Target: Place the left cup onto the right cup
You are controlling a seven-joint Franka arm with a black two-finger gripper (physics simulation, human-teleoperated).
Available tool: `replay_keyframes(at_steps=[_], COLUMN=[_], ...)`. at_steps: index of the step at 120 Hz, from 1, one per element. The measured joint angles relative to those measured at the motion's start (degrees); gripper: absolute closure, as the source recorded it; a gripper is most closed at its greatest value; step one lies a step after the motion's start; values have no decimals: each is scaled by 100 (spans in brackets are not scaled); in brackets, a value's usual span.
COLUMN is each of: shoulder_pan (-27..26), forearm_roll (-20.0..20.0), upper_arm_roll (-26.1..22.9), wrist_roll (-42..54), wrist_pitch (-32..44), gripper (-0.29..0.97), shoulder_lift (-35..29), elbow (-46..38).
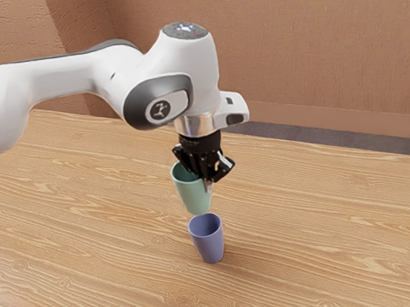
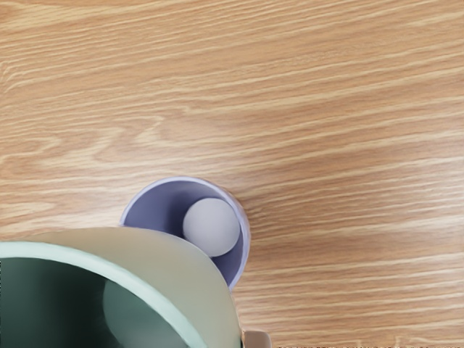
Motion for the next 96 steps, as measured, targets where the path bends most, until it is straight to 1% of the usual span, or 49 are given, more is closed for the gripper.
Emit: replay_keyframes(at_steps=[34, 96], shoulder_pan=[14, 11], forearm_roll=[50, 86], upper_arm_roll=[-3, -3], wrist_roll=[-129, -325], wrist_pitch=[48, 95], gripper=[79, 79], shoulder_lift=[148, 167], elbow=[-8, -79])
